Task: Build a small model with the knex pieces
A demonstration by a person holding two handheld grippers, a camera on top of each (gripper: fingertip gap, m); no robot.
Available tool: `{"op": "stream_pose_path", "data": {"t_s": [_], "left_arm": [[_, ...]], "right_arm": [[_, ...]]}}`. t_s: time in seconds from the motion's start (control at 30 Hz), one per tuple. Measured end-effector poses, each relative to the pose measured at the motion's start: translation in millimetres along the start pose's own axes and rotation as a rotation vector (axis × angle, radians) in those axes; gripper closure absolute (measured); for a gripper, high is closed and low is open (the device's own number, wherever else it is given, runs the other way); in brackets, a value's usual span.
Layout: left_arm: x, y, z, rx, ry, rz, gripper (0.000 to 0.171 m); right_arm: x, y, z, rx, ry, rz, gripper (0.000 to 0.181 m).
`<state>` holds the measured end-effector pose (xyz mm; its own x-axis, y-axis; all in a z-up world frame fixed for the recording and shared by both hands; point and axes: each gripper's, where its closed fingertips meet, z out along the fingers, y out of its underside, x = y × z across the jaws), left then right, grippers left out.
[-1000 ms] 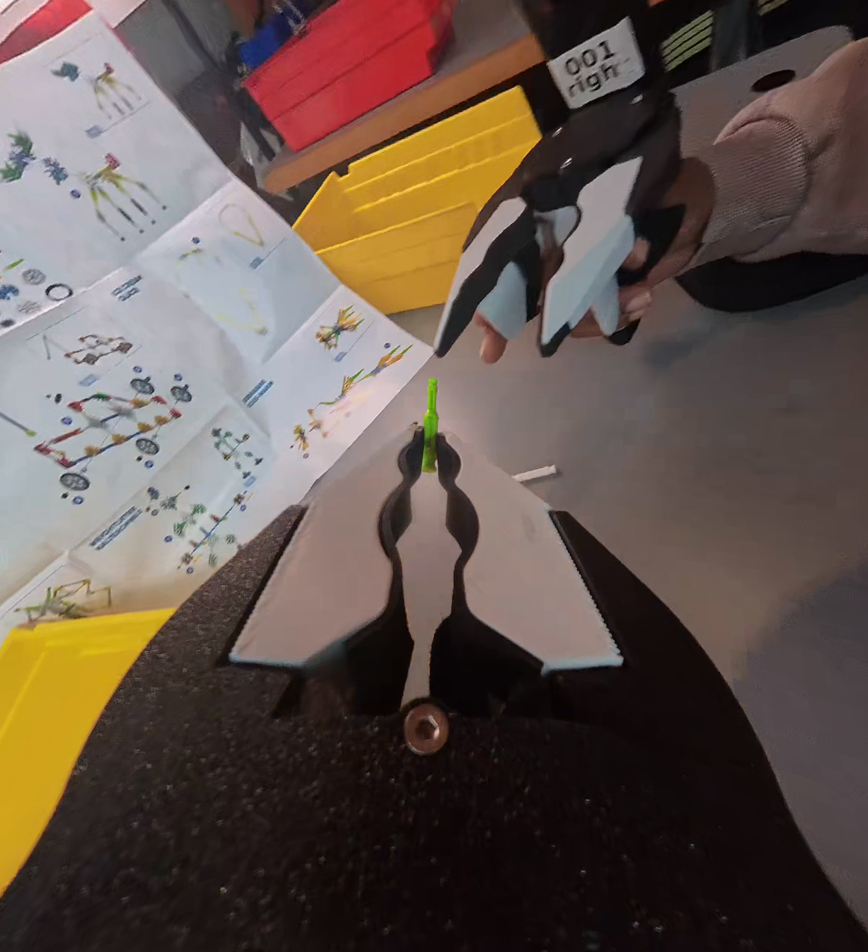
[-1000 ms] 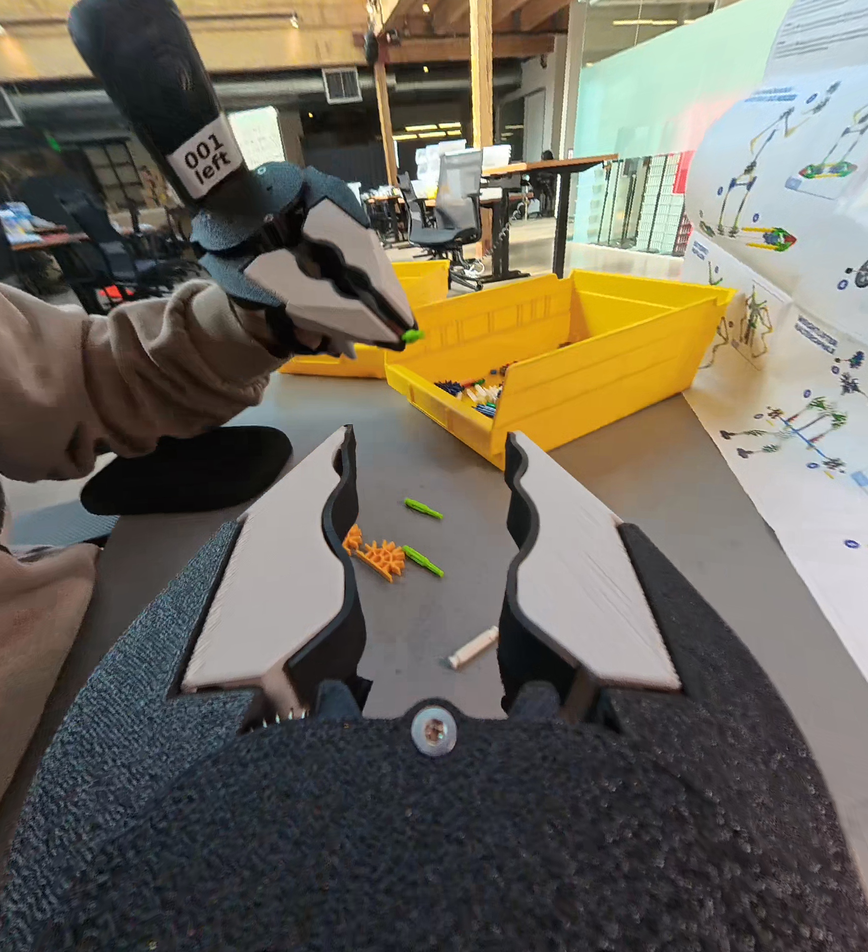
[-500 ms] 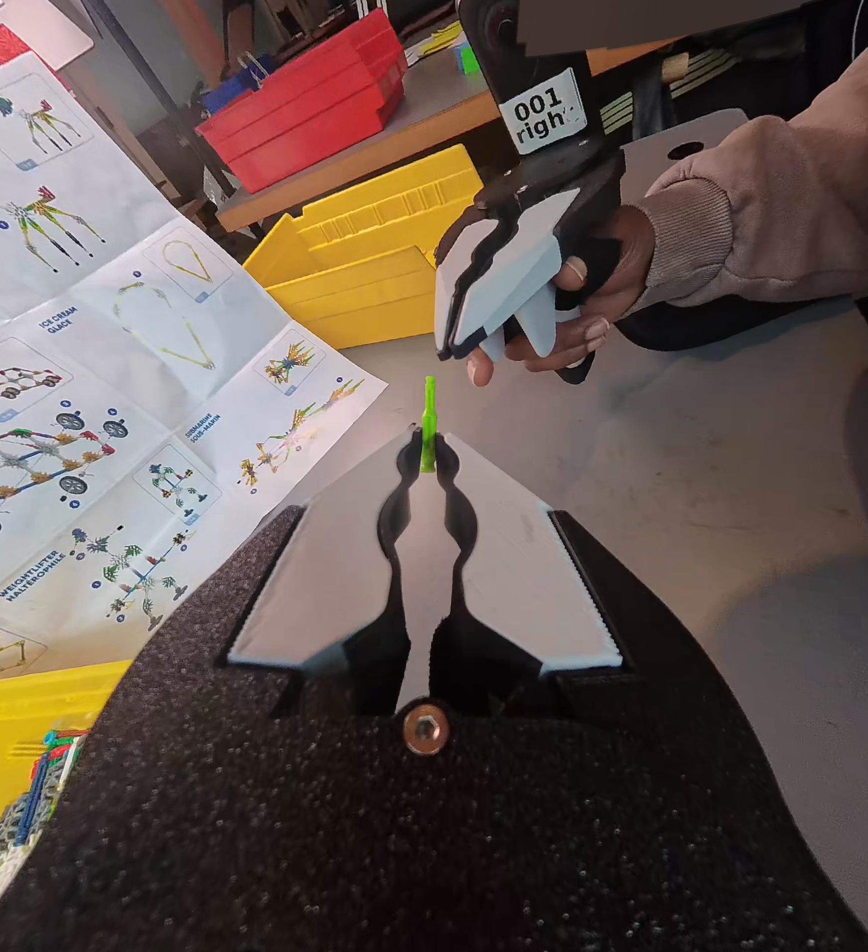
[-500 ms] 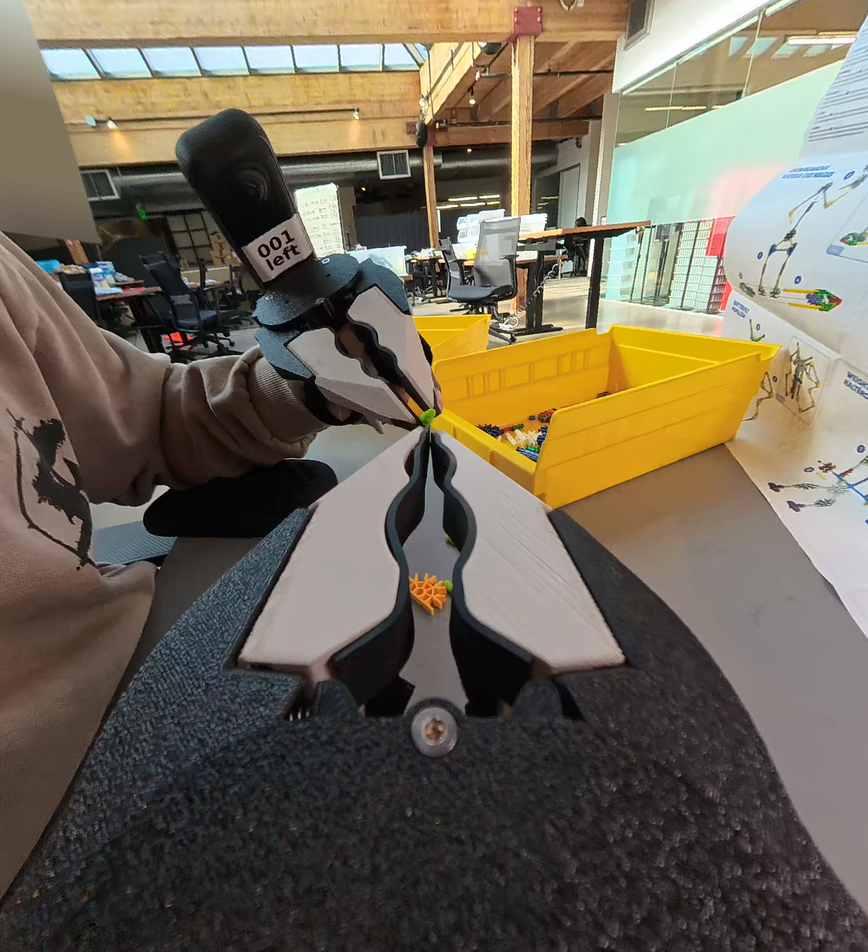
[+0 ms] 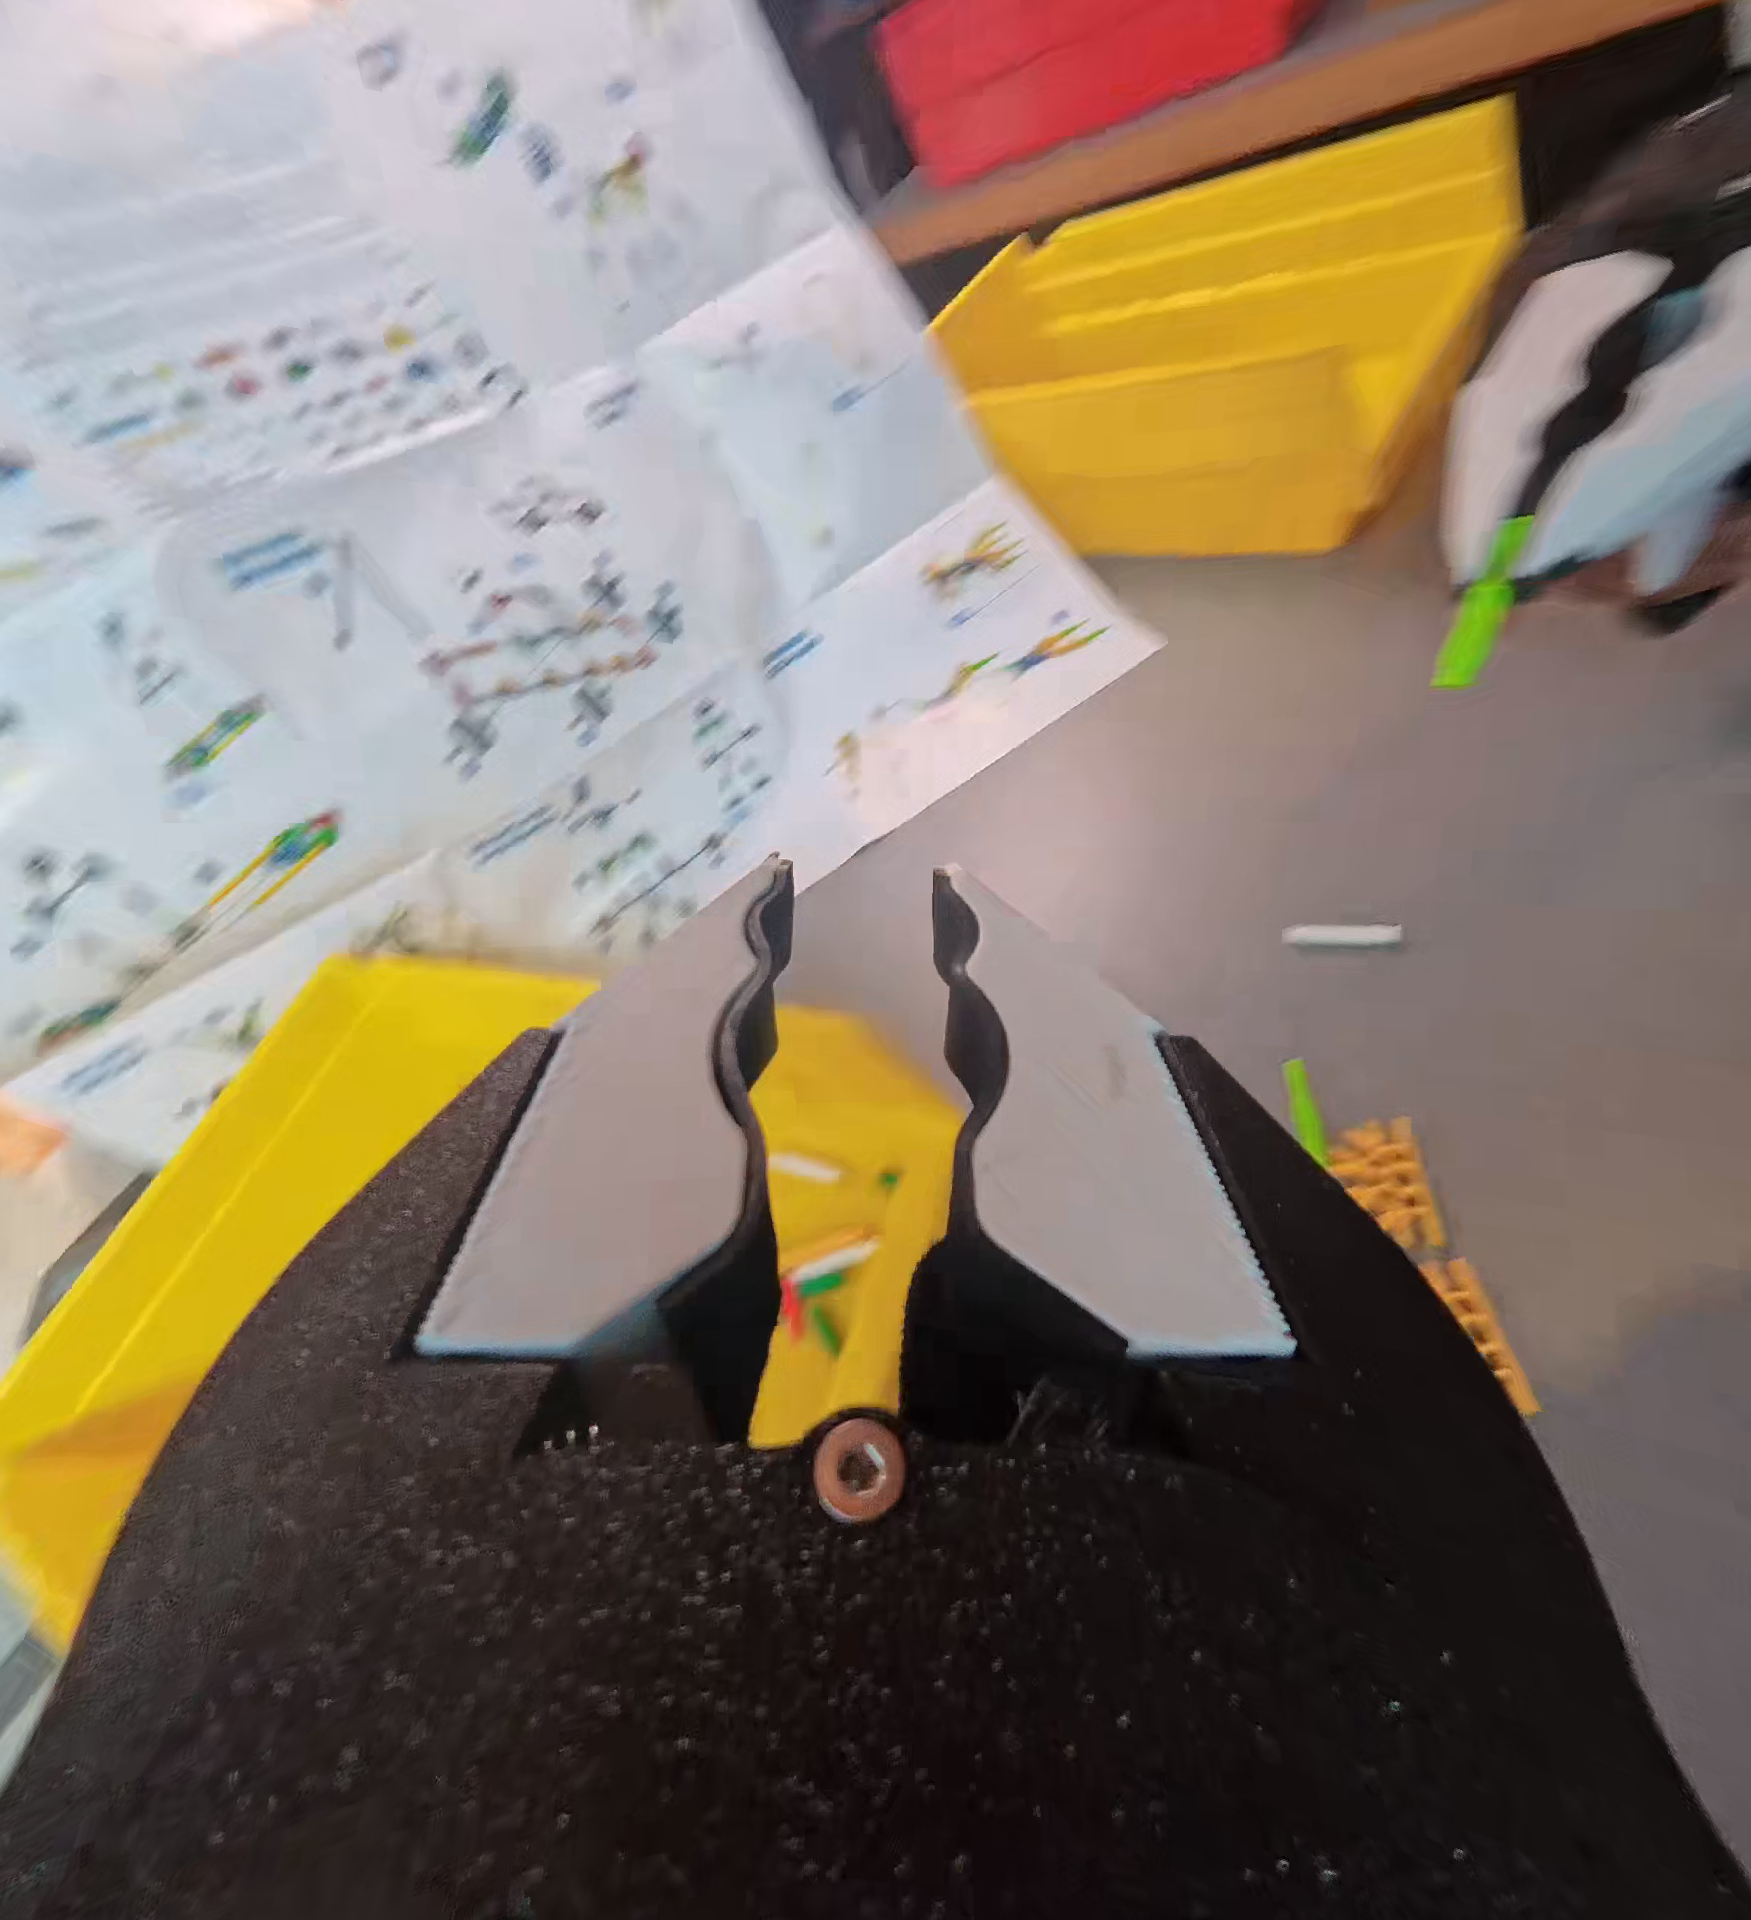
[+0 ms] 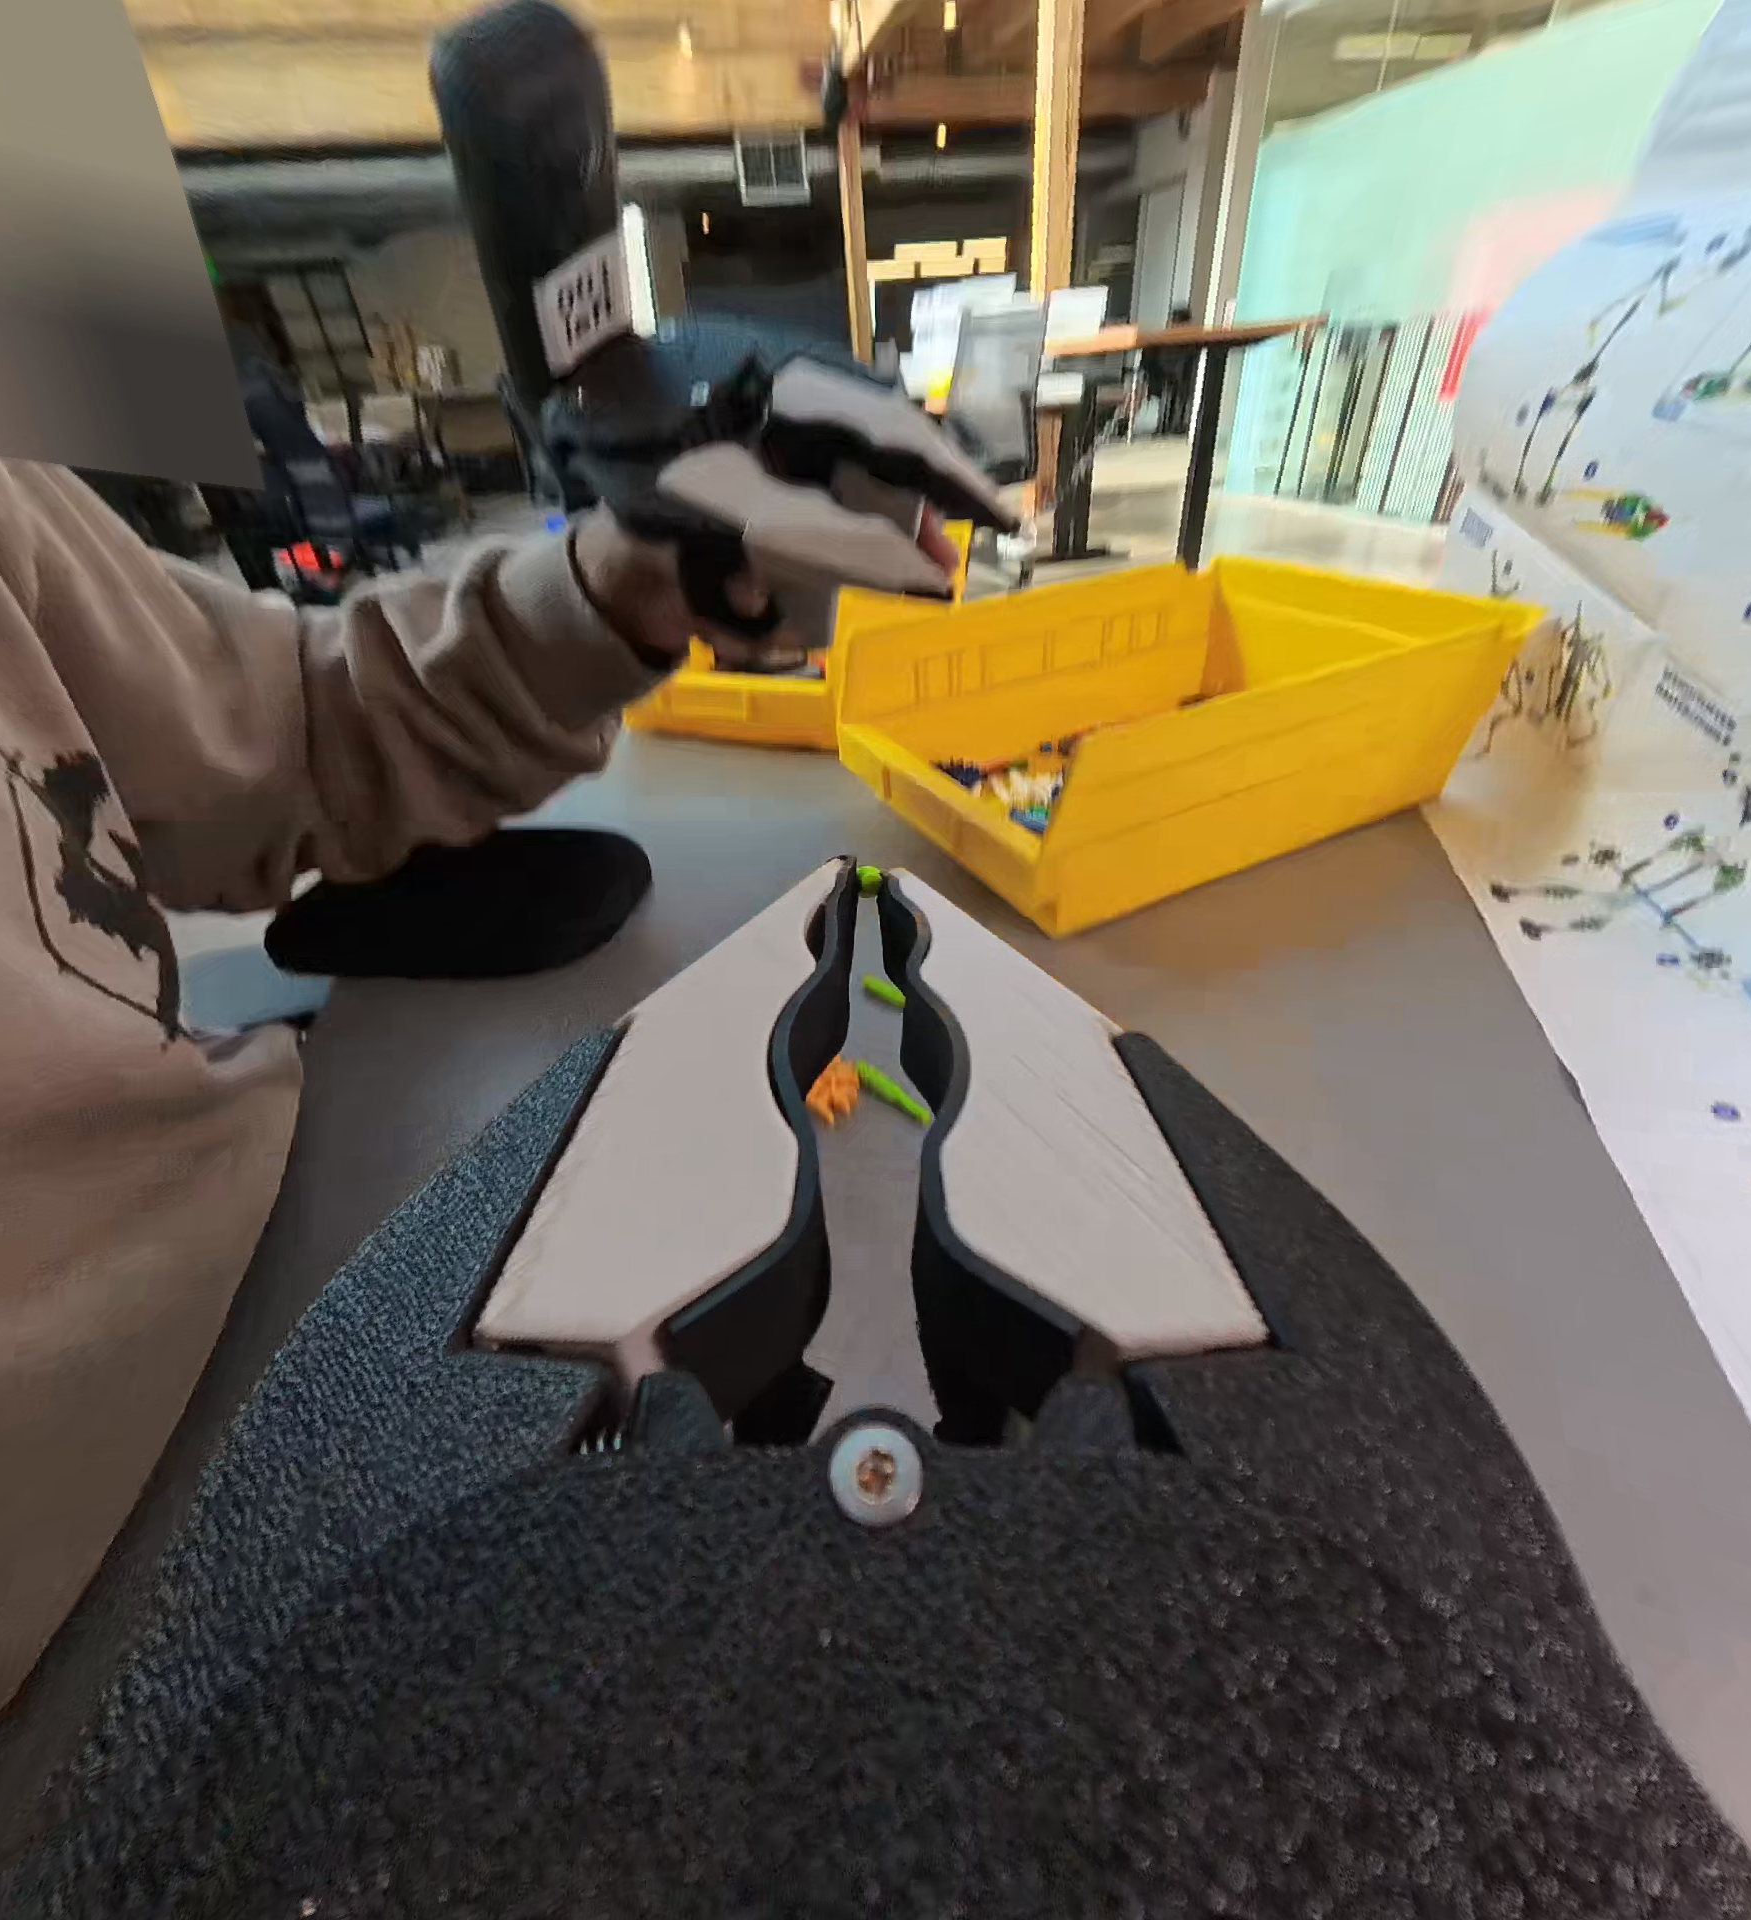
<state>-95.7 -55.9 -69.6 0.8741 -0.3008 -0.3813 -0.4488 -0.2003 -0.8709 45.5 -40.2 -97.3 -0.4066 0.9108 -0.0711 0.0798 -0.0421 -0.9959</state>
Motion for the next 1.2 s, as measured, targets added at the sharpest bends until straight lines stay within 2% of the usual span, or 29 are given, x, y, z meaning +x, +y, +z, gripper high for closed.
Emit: {"op": "stream_pose_path", "data": {"t_s": [0.07,0.1,0.17,0.27,0.37,0.43,0.5,0.6,0.73,0.87,1.0,1.2], "left_arm": [[-65.8,43.4,-16.0,-0.231,-0.164,-0.078,0.152],[-86.1,68.4,-23.7,-0.364,-0.179,-0.098,0.152],[-112.6,111.9,-34.7,-0.592,-0.161,-0.091,0.152],[-116.0,154.0,-36.0,-0.809,-0.001,-0.068,0.151],[-105.6,175.2,-28.9,-0.927,0.15,-0.057,0.152],[-106.5,188.7,-26.6,-1.011,0.195,-0.017,0.153],[-109.6,199.2,-23.1,-1.069,0.227,0.004,0.153],[-112.1,202.1,-9.6,-1.063,0.272,-0.031,0.153],[-116.6,186.0,27.4,-0.921,0.268,-0.171,0.153],[-127.1,179.8,57.2,-0.829,0.236,-0.243,0.152],[-135.2,178.4,83.4,-0.778,0.2,-0.315,0.152],[-134.8,193.4,109.4,-0.819,0.169,-0.358,0.152]], "right_arm": [[20.7,30.7,-12.7,-0.221,0.107,-0.119,0.18],[30.8,46.3,-21.3,-0.336,0.162,-0.202,0.179],[33.5,74.8,-32.7,-0.507,0.153,-0.222,0.179],[40.9,105.1,-39.6,-0.665,0.182,-0.296,0.178],[37.8,126.6,-40.4,-0.753,0.149,-0.299,0.178],[37.3,142.9,-46.3,-0.837,0.133,-0.293,0.177],[35.2,141.3,-43.9,-0.812,0.126,-0.27,0.169],[38.2,138.1,-43.5,-0.789,0.14,-0.232,0.146],[41.1,112.8,-34.8,-0.638,0.161,-0.18,0.132],[49.6,84.0,-32.7,-0.476,0.21,-0.144,0.131],[56.5,73.4,-33.7,-0.418,0.248,-0.146,0.132],[60.0,69.0,-34.4,-0.386,0.264,-0.136,0.134]]}}
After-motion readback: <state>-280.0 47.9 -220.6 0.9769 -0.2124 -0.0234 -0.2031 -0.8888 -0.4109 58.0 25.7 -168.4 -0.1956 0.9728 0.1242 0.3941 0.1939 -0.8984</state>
